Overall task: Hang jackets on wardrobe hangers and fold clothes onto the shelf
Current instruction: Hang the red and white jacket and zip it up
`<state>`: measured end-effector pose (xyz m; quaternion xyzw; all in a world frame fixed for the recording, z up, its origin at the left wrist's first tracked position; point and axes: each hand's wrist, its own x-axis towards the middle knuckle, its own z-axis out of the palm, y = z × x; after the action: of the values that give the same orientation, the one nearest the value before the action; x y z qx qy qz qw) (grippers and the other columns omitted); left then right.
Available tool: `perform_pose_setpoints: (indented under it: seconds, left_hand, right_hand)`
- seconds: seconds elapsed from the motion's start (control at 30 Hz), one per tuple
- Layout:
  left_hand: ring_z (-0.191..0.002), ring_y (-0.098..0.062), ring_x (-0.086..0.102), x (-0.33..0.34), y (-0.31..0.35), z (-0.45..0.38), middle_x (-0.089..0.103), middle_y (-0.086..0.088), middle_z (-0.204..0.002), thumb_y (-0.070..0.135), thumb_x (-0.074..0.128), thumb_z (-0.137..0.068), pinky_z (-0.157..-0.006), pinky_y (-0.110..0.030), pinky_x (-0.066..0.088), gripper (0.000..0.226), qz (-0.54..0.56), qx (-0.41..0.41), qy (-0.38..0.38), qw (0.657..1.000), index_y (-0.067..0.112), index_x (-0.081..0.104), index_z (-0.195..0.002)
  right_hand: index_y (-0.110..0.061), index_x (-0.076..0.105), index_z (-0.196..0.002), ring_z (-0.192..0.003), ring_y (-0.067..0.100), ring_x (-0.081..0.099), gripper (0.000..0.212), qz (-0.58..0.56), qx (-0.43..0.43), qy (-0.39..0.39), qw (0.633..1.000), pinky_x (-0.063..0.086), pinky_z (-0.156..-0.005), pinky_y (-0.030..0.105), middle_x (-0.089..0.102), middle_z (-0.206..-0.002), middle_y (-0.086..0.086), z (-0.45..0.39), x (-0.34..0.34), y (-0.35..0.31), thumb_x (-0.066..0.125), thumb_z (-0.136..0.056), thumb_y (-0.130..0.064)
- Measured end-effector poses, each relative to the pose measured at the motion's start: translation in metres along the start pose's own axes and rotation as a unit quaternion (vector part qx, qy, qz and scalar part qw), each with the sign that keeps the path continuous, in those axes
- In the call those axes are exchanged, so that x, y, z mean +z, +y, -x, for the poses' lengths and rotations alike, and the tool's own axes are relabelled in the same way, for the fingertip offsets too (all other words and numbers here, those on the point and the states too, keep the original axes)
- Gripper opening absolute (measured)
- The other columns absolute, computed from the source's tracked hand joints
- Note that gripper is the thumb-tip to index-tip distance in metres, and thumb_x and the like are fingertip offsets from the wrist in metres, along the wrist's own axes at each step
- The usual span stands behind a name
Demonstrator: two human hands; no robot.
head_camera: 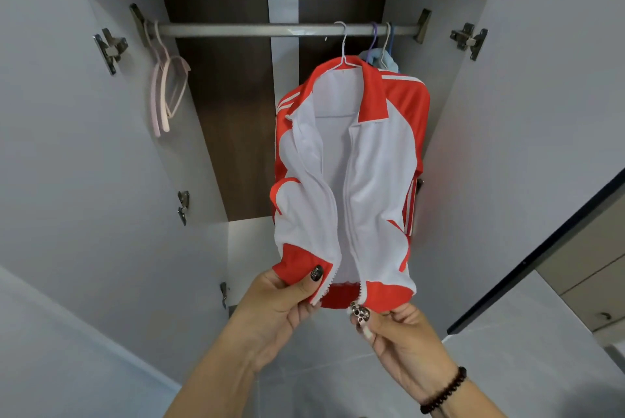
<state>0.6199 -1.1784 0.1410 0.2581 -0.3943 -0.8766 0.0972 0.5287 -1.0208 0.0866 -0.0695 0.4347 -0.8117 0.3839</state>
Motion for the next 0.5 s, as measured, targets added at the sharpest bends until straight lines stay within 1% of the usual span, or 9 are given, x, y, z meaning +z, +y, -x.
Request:
perform_pose_setpoints:
  seconds: [0.07, 0.1, 0.13, 0.2, 0.27, 0.3, 0.33, 0.4, 0.5]
  left_hand:
    - [-0.081, -0.023, 0.073, -0.001, 0.001, 0.0, 0.073, -0.017, -0.098, 0.003, 0.068, -0.066, -0.064, -0.027, 0.059, 0.041, -0.002, 0.0, -0.001, 1.0, -0.002, 0.066, -0.106]
    - [-0.083, -0.024, 0.073, -0.002, 0.001, 0.0, 0.073, -0.018, -0.099, 0.002, 0.069, -0.065, -0.066, -0.028, 0.06, 0.042, -0.008, -0.001, -0.006, 1.0, -0.001, 0.066, -0.107]
    - [-0.086, -0.025, 0.073, -0.002, 0.001, 0.0, 0.073, -0.018, -0.1, 0.001, 0.069, -0.065, -0.07, -0.03, 0.06, 0.043, -0.019, -0.001, -0.015, 1.0, -0.001, 0.066, -0.108]
    - [-0.089, -0.026, 0.072, -0.003, 0.002, -0.001, 0.072, -0.02, -0.101, -0.003, 0.069, -0.066, -0.077, -0.031, 0.06, 0.038, -0.028, 0.005, -0.03, 0.999, 0.0, 0.069, -0.104]
    - [-0.084, -0.025, 0.072, -0.002, 0.0, -0.003, 0.072, -0.02, -0.096, -0.007, 0.067, -0.066, -0.071, -0.029, 0.06, 0.029, 0.006, 0.014, -0.035, 0.999, 0.002, 0.074, -0.093]
    - [-0.081, -0.023, 0.072, 0.0, 0.0, -0.004, 0.072, -0.018, -0.093, -0.008, 0.067, -0.066, -0.068, -0.028, 0.059, 0.026, 0.024, 0.022, -0.034, 0.999, 0.003, 0.075, -0.089]
    - [-0.081, -0.022, 0.071, 0.002, -0.001, -0.005, 0.072, -0.017, -0.091, -0.006, 0.067, -0.067, -0.068, -0.027, 0.058, 0.025, 0.033, 0.032, -0.031, 0.998, 0.004, 0.075, -0.089]
    - [-0.085, -0.023, 0.071, 0.006, -0.004, -0.007, 0.073, -0.016, -0.095, -0.002, 0.069, -0.068, -0.07, -0.028, 0.057, 0.028, 0.034, 0.051, -0.025, 0.998, 0.003, 0.072, -0.096]
    - [-0.089, -0.025, 0.071, 0.01, -0.006, -0.007, 0.072, -0.018, -0.102, 0.0, 0.069, -0.07, -0.072, -0.028, 0.057, 0.035, 0.05, 0.058, -0.018, 0.997, -0.001, 0.068, -0.105]
  right_hand:
    - [0.013, 0.068, -0.08, -0.078, 0.029, 0.061, 0.067, 0.109, -0.07, 0.026, 0.991, 0.055, -0.075, 0.037, 0.065, -0.082, 0.024, -0.002, 0.0, 0.001, 0.099, -0.037, -0.029]
    - [0.011, 0.068, -0.079, -0.081, 0.029, 0.06, 0.067, 0.134, -0.092, 0.03, 0.986, 0.055, -0.079, 0.038, 0.064, -0.084, 0.024, -0.002, 0.001, 0.0, 0.097, -0.04, -0.034]
    - [0.007, 0.071, -0.079, -0.082, 0.029, 0.062, 0.063, 0.138, -0.106, 0.026, 0.984, 0.055, -0.079, 0.037, 0.067, -0.087, 0.024, -0.001, 0.002, -0.001, 0.097, -0.041, -0.036]
    - [-0.003, 0.076, -0.084, -0.083, 0.028, 0.069, 0.059, 0.126, -0.101, 0.003, 0.987, 0.056, -0.076, 0.033, 0.071, -0.092, 0.023, 0.001, 0.01, -0.006, 0.096, -0.04, -0.036]
    - [-0.004, 0.077, -0.086, -0.084, 0.025, 0.071, 0.058, 0.087, -0.076, -0.014, 0.993, 0.056, -0.073, 0.03, 0.073, -0.093, 0.02, 0.003, 0.018, -0.006, 0.097, -0.039, -0.032]
    - [-0.003, 0.077, -0.084, -0.08, 0.023, 0.071, 0.058, 0.058, -0.06, -0.012, 0.996, 0.056, -0.069, 0.028, 0.073, -0.09, 0.02, 0.003, 0.021, -0.004, 0.098, -0.036, -0.029]
    - [-0.002, 0.077, -0.083, -0.074, 0.02, 0.07, 0.059, 0.029, -0.045, -0.004, 0.999, 0.056, -0.064, 0.026, 0.073, -0.087, 0.019, 0.003, 0.023, 0.0, 0.098, -0.033, -0.025]
    - [0.0, 0.076, -0.082, -0.067, 0.019, 0.069, 0.062, -0.019, -0.022, 0.018, 0.999, 0.056, -0.059, 0.025, 0.073, -0.083, 0.019, 0.003, 0.027, 0.005, 0.099, -0.028, -0.02]
    - [0.002, 0.075, -0.084, -0.067, 0.021, 0.069, 0.062, -0.058, -0.013, 0.031, 0.998, 0.057, -0.06, 0.026, 0.072, -0.083, 0.02, 0.003, 0.034, 0.008, 0.099, -0.03, -0.015]
